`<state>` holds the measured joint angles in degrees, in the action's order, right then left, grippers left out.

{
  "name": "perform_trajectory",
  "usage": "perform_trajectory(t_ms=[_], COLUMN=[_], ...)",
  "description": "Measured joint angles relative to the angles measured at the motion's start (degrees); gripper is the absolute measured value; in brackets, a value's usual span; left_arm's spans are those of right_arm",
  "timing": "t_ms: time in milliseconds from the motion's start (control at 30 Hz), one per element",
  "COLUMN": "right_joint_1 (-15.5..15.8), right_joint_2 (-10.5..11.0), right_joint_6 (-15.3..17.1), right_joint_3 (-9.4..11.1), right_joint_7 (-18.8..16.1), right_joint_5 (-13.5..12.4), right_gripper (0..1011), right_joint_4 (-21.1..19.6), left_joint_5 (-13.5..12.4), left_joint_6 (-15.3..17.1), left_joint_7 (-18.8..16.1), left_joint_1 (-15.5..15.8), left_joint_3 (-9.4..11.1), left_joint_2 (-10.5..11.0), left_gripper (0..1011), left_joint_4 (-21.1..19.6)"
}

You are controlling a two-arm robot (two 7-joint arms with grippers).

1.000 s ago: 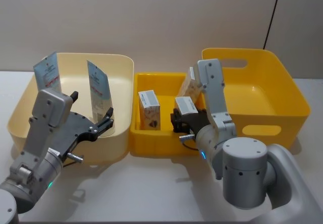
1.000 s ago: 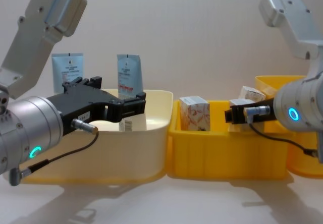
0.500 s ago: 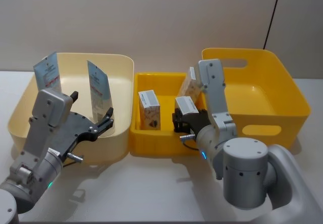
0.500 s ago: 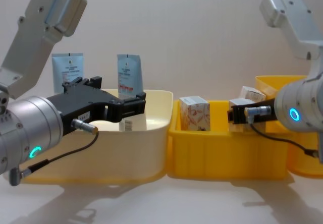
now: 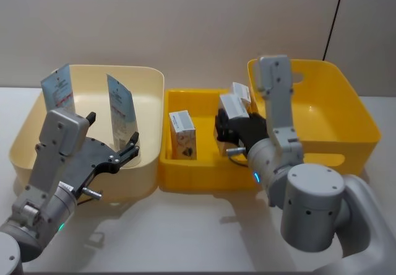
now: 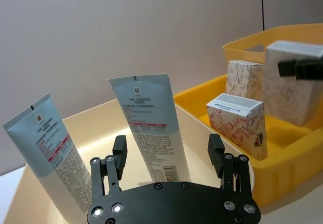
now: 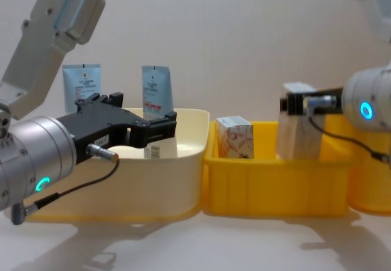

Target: Bimanual collaborative sorting of washing and personal care products

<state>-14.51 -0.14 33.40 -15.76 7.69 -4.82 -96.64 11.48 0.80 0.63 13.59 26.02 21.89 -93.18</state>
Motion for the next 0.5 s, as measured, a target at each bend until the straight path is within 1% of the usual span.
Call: perform_trajectory(t_ms=[133, 267, 300, 333, 500], right_joint_1=[-0.1, -0.7, -1.0, -1.0, -2.2], right_joint_2=[0.0, -0.1, -0.1, -0.1, -0.3], right_joint_6=[-2.0, -3.2, -3.7, -3.7, -5.2], right_joint_3=[0.8, 1.9, 2.5, 2.5, 5.0], right_joint_7=[-0.8, -1.6, -2.0, -2.0, -2.7], right_joint_5=[-0.7, -1.5, -2.0, -2.0, -3.2], right_gripper=[408, 408, 408, 408, 407], right_joint_4=[-1.4, -2.7, -3.4, -3.4, -5.0], left_joint_5=[0.0, 0.0, 0.0, 0.0, 0.0], left_joint_6=[0.0, 0.0, 0.0, 0.0, 0.0], left_joint_7=[0.0, 0.0, 0.0, 0.0, 0.0], left_joint_1=[0.0, 0.0, 0.0, 0.0, 0.0], left_joint_3=[0.0, 0.0, 0.0, 0.0, 0.0], left_joint_2=[0.0, 0.0, 0.0, 0.0, 0.0], left_gripper=[1000, 999, 999, 1000, 1000], left_joint_4=[0.0, 0.0, 0.0, 0.0, 0.0])
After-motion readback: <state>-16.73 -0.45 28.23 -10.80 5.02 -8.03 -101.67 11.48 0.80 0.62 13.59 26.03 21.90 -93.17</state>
